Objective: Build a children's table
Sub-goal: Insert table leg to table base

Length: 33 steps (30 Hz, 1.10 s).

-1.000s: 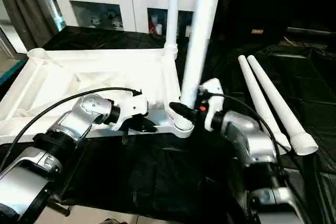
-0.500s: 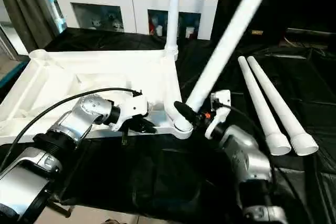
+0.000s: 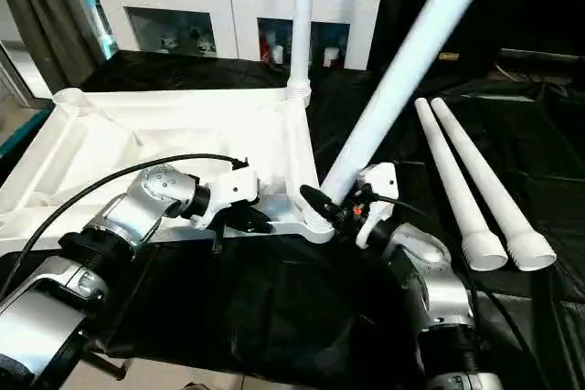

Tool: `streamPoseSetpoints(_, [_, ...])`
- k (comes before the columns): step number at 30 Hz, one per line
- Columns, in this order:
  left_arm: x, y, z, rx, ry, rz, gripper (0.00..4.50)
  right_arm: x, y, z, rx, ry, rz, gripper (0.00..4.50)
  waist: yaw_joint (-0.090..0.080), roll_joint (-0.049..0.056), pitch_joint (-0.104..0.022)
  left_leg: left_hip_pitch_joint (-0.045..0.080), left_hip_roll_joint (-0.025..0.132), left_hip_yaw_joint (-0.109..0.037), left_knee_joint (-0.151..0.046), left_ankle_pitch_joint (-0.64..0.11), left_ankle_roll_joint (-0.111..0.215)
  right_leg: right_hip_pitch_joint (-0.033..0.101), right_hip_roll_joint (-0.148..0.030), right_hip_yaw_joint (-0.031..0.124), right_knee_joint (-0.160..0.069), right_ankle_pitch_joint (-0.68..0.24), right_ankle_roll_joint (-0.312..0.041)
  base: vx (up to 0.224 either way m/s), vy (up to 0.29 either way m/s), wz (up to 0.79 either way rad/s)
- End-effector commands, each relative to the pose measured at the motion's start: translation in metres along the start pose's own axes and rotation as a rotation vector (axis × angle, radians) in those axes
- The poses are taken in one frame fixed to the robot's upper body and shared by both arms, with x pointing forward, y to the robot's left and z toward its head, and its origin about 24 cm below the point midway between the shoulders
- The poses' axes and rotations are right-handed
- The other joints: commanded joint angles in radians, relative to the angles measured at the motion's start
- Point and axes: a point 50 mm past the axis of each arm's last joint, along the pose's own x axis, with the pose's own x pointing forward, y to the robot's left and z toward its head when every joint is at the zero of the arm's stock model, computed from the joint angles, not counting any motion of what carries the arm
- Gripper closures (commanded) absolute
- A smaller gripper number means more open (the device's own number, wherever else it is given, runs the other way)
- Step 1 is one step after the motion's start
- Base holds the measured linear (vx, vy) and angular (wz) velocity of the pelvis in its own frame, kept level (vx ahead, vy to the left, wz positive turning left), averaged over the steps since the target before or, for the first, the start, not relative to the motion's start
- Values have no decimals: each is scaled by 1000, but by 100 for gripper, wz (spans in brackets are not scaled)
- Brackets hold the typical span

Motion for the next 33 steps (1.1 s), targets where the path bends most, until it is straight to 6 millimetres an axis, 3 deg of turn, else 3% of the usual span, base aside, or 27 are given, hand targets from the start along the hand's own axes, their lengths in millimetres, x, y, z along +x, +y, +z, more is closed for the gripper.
streamPoseSetpoints(1, [-7,3,-1,24,26,30,450,-11,-2,-32,17,177,-28,255,2,1,-59,24,56,-32,-83,-353,24,41,-62,40,-74,-209,-265,0,0,0])
streamPoseSetpoints(3, [-7,3,-1,28,28,27,450,-8,-2,-31,4,193,-14,255,0,-5,-58,21,55,-33,-83,-350,26,43,-62,40,-73,-230,-259,0,0,0])
streamPoseSetpoints(4, [-7,2,-1,29,29,25,450,-6,-2,-31,-2,204,-2,255,0,-3,-57,22,55,-33,-84,-357,25,41,-63,40,-77,-251,-253,0,0,0])
streamPoseSetpoints(5, [-7,2,-1,30,29,23,450,-6,-1,-31,-5,210,6,255,-2,-8,-56,23,56,-32,-84,-361,25,39,-62,41,-79,-261,-249,0,0,0])
streamPoseSetpoints(10, [-8,0,-2,38,30,3,450,-2,-1,-33,-19,283,85,255,-3,-10,-55,22,56,-33,-84,-361,28,37,-63,41,-80,-289,-242,0,0,0])
streamPoseSetpoints(21, [-11,-1,0,85,37,-38,450,-7,-6,-32,-42,315,185,255,-2,-17,-60,19,57,-30,-81,-322,46,40,-62,42,-74,-224,-258,0,0,0])
streamPoseSetpoints(22, [-13,0,2,96,29,-44,450,-9,-6,-31,-38,311,207,255,1,-24,-60,20,58,-29,-81,-307,53,41,-63,41,-72,-208,-263,0,0,0])
streamPoseSetpoints(24, [-14,-1,3,108,19,-53,450,-11,-6,-31,-36,313,224,255,3,-26,-60,20,59,-28,-80,-297,59,40,-62,42,-71,-193,-268,0,0,0])
streamPoseSetpoints(28, [-17,-2,5,145,-10,-92,450,-14,-4,-33,-41,321,271,255,8,-24,-59,20,61,-28,-82,-303,61,40,-63,40,-71,-202,-269,0,0,0])
streamPoseSetpoints(33, [-21,-6,6,172,-27,-162,450,-18,-3,-37,-59,334,318,255,11,-20,-57,24,63,-28,-86,-340,40,36,-62,42,-71,-226,-267,0,0,0])
